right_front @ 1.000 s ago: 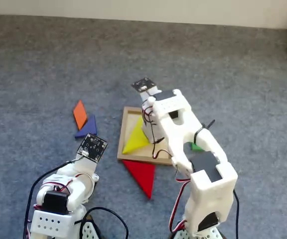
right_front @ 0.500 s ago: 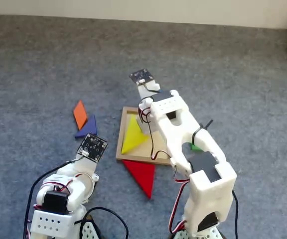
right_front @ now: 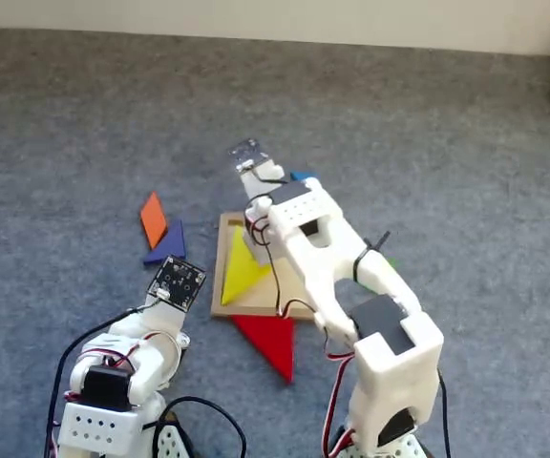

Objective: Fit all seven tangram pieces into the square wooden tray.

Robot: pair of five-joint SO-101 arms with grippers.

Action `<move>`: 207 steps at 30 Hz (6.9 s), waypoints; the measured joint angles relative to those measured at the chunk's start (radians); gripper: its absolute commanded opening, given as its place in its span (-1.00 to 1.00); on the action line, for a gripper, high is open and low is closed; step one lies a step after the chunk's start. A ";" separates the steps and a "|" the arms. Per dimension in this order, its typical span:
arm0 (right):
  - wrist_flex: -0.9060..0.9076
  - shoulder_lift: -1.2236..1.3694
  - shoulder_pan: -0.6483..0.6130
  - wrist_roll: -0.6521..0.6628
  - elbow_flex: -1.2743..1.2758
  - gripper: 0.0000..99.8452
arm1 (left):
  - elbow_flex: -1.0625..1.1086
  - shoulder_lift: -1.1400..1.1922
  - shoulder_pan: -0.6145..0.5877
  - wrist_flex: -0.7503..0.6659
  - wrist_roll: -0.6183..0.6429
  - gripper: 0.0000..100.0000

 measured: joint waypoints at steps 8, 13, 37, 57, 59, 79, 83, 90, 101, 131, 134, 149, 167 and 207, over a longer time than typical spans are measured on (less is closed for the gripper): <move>-0.023 0.000 -0.012 0.000 0.000 -0.99 | 0.000 0.000 0.000 0.000 0.000 -0.99; -0.041 0.000 -0.038 0.000 0.000 -0.99 | 0.000 0.000 0.000 0.000 0.000 -0.99; -0.017 -0.218 0.101 0.000 0.235 -0.98 | 0.000 0.000 0.000 0.000 0.000 -0.99; 0.172 -0.462 0.261 0.000 0.238 -0.99 | 0.000 0.000 0.000 0.000 0.000 -0.99; 0.212 -0.551 0.216 0.000 0.239 -0.99 | 0.000 0.000 0.000 0.000 0.000 -0.99; 0.109 -0.856 -0.315 -0.359 0.744 -0.22 | 0.000 0.000 0.000 0.000 0.000 -0.99; -0.002 -0.856 -0.407 -0.387 0.816 -0.22 | 0.000 0.000 0.000 0.000 0.000 -0.99; -0.199 -0.859 -0.425 -0.391 0.939 -0.22 | 0.000 0.000 0.000 0.000 -0.003 -0.99; -0.224 -0.864 -0.425 -0.391 0.951 -0.32 | 0.000 0.000 0.000 0.000 -0.003 -0.99; -0.212 -0.681 -0.379 -0.486 0.918 -0.33 | 0.000 0.000 0.000 0.000 -0.003 -0.99; -0.209 -0.631 -0.334 -0.486 0.872 -0.33 | 0.000 0.000 0.000 0.000 -0.003 -0.99; -0.212 -0.621 -0.072 -0.434 0.844 -0.33 | 0.000 0.000 0.000 0.000 -0.003 -0.99; -0.212 -0.611 0.035 -0.061 0.844 -0.33 | 0.000 0.000 0.000 0.000 -0.003 -0.99; -0.147 -0.611 0.055 0.164 0.835 -0.33 | 0.000 0.000 0.000 0.000 -0.003 -0.99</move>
